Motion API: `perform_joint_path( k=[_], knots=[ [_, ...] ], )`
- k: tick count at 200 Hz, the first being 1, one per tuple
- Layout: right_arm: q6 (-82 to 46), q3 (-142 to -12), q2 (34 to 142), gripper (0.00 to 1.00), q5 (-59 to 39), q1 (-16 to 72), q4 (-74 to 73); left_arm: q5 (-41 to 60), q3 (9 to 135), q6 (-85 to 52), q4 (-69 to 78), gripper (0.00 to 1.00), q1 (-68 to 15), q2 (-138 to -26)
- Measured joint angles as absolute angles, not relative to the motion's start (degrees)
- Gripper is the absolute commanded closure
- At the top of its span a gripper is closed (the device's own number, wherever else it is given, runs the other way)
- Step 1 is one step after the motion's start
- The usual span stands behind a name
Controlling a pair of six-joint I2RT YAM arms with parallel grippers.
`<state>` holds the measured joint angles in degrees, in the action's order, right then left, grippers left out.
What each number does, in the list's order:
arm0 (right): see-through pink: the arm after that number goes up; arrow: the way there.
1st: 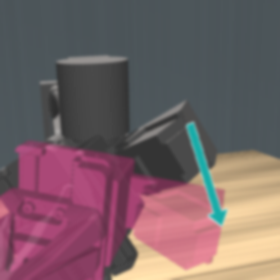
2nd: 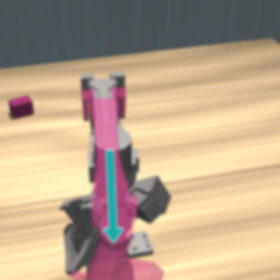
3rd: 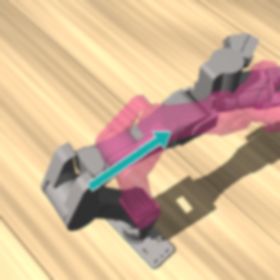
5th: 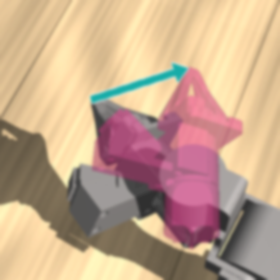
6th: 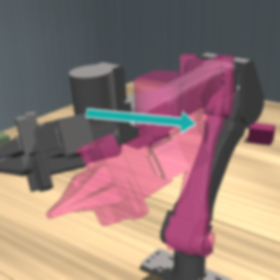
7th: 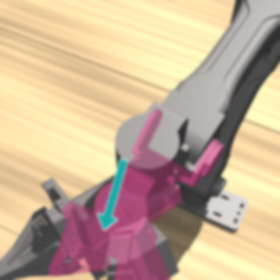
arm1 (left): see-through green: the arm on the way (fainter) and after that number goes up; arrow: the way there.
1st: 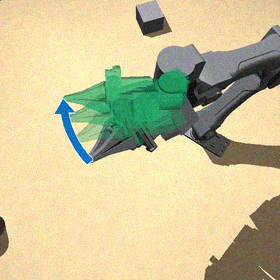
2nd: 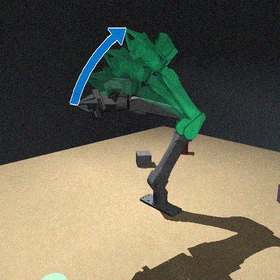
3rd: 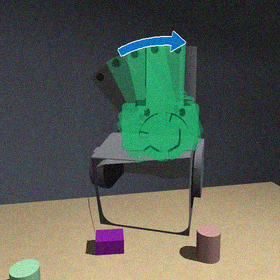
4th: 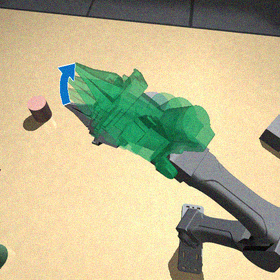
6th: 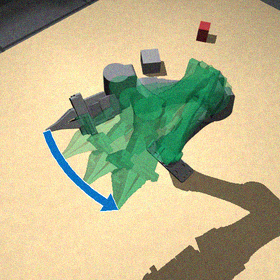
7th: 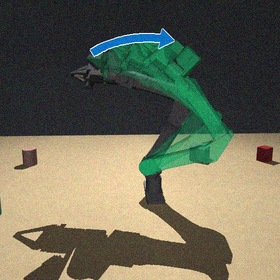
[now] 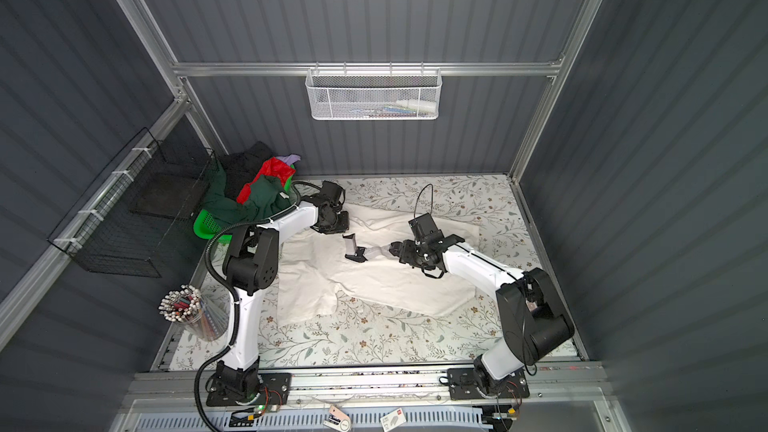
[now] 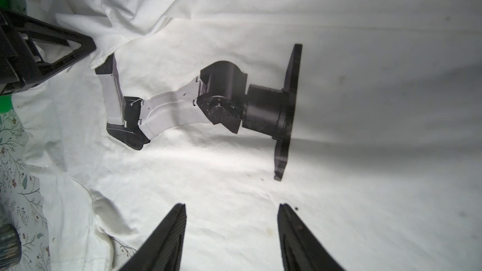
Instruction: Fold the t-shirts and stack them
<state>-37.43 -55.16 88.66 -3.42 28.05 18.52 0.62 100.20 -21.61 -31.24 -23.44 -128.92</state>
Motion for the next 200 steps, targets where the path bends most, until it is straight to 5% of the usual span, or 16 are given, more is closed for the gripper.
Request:
perform_joint_path(
  k=[17,144,156,172,200],
  knots=[
    [-37.30,-55.07,88.53,0.41,-2.96,28.05,18.74,0.60,100.29,-21.50,-31.57,1.00,-23.44,-128.90],
    [-37.04,-50.26,79.88,0.42,1.96,27.73,24.29,8.23,97.10,-20.21,-38.11,1.00,-23.44,-117.10],
    [-37.06,-49.95,79.20,0.42,2.31,27.49,25.10,8.75,96.84,-19.79,-38.87,0.86,-23.44,-117.12],
    [-37.08,-49.17,77.76,0.41,2.87,27.14,25.71,9.26,96.20,-19.03,-40.14,0.52,-23.44,-117.12],
    [-37.30,-47.64,75.02,0.39,3.05,25.91,27.24,9.23,93.91,-18.52,-40.77,0.43,-23.44,-117.12]
  ],
)
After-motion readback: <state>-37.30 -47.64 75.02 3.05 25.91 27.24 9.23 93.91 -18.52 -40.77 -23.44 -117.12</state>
